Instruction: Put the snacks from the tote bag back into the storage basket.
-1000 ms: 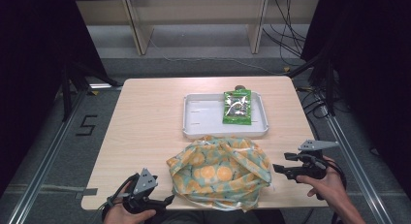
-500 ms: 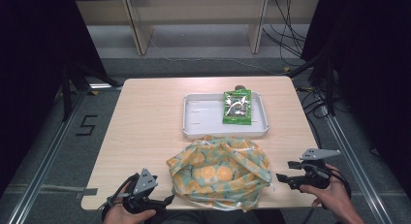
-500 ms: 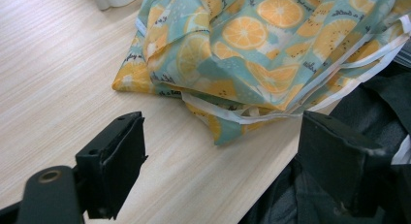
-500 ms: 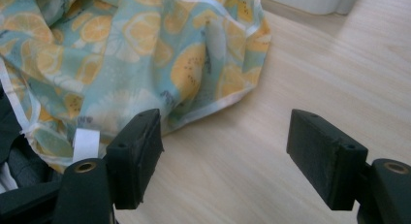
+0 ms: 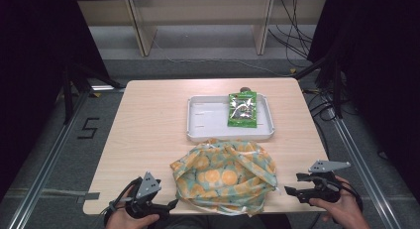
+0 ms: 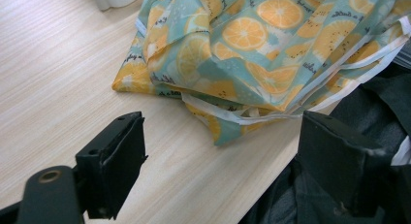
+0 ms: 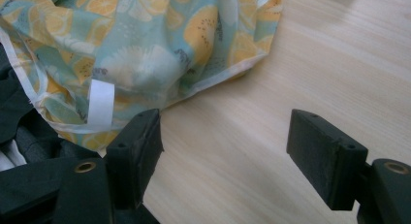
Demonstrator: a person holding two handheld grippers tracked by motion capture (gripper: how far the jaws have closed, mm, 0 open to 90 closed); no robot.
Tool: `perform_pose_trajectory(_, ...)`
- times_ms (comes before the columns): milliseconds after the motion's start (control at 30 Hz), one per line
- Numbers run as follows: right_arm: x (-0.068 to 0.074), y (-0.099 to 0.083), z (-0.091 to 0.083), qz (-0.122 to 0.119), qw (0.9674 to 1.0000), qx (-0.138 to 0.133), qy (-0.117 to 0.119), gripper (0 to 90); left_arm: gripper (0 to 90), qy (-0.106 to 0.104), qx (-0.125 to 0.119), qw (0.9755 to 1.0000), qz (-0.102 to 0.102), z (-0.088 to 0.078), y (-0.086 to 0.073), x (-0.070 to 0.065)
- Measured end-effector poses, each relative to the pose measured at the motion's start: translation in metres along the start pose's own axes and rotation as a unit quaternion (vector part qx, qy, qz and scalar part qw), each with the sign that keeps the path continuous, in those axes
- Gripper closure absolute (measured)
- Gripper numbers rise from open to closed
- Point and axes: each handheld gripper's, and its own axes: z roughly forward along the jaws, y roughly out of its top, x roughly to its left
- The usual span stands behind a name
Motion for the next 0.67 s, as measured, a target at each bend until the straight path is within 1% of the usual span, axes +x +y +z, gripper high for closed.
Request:
perform_pose_trajectory(33,-0.0005,0.0001,-0.0017,-0.005,0.9999,0.01,-0.005,29.6,16.9,0.001,0.004,1.0,0.004,-0.0005,0.0001,0.0007)
perform_pose_trajectory(67,0.0001,-0.0025,0.0013,0.001,0.9999,-0.01,-0.003,29.6,16.9,0.001,0.004,1.0,0.004,-0.0005,0.0,0.0007)
perform_pose_trajectory(100,0.002,-0.002,-0.0026,0.011,0.9998,0.017,-0.001,29.6,16.9,0.001,0.003,1.0,0.004,-0.0005,0.0,0.0007)
perform_pose_trajectory(133,0.0028,-0.0043,-0.0004,0.011,0.9999,0.0,-0.005,29.6,16.9,0.001,0.003,1.0,0.004,-0.0005,0.0001,0.0006)
perform_pose_trajectory(167,0.0021,-0.0047,-0.0024,0.008,0.9999,0.012,-0.001,29.6,16.9,0.001,0.0,1.0,-0.003,0.0,-0.0001,-0.0004)
perform_pose_trajectory(200,0.0011,-0.0057,-0.0025,0.001,1.0,0.005,-0.004,29.6,16.9,0.0,0.0,1.0,-0.003,0.0001,-0.0001,-0.0004)
perform_pose_trajectory(233,0.0017,-0.0063,-0.0047,0.005,0.9999,0.015,-0.001,29.6,16.9,0.0,0.003,1.0,0.004,-0.0003,0.0001,0.0007)
perform_pose_trajectory(267,0.0017,-0.0063,-0.0047,0.005,0.9999,0.015,-0.001,29.6,16.9,0.0,0.003,1.0,0.004,-0.0002,0.0001,0.0007)
perform_pose_trajectory(300,0.0001,-0.0063,-0.0051,-0.001,0.9999,0.013,-0.001,29.6,16.9,0.0,-0.002,1.0,0.0,0.0006,-0.0003,0.0001)
perform_pose_trajectory(333,0.0027,-0.0067,-0.0062,0.014,0.9998,0.015,-0.002,29.6,16.9,0.0,-0.002,1.0,0.0,0.0005,-0.0003,0.0)
perform_pose_trajectory(367,0.0023,-0.007,-0.0058,0.01,0.9999,0.01,-0.002,29.6,16.9,0.0,0.001,1.0,0.004,0.0001,-0.0002,0.0006)
perform_pose_trajectory(400,0.0021,-0.0069,-0.0067,0.007,0.9999,0.011,-0.009,29.6,16.9,0.0,0.001,1.0,0.004,0.0002,-0.0002,0.0006)
perform_pose_trajectory(467,0.002,-0.0067,-0.0067,0.005,0.9999,0.011,-0.01,29.6,16.9,0.0,0.001,1.0,0.003,0.0003,-0.0003,0.0004)
perform_pose_trajectory(500,0.0022,-0.0067,-0.0058,0.009,0.9999,0.009,-0.003,29.6,16.9,0.0,0.001,1.0,0.003,0.0003,-0.0003,0.0004)
perform_pose_trajectory(533,0.0022,-0.0067,-0.0058,0.009,0.9999,0.009,-0.003,29.6,16.9,0.0,0.001,1.0,0.003,0.0003,-0.0004,0.0004)
perform_pose_trajectory(567,0.0015,-0.0063,-0.0064,0.003,0.9999,0.013,-0.001,29.6,16.9,0.0,0.001,1.0,0.003,0.0002,-0.0003,0.0005)
perform_pose_trajectory(600,0.0002,-0.0057,-0.0071,-0.01,0.9998,0.014,-0.01,29.5,16.9,0.001,0.003,1.0,0.004,-0.0002,0.0001,0.0008)
perform_pose_trajectory(633,0.002,-0.0062,-0.0058,0.007,0.9999,0.01,0.0,29.5,16.9,0.001,0.003,1.0,0.004,-0.0003,0.0001,0.0008)
perform_pose_trajectory(667,0.0023,-0.006,-0.0059,0.011,0.9999,0.008,-0.002,29.5,16.9,0.001,0.003,1.0,0.004,-0.0004,0.0001,0.0008)
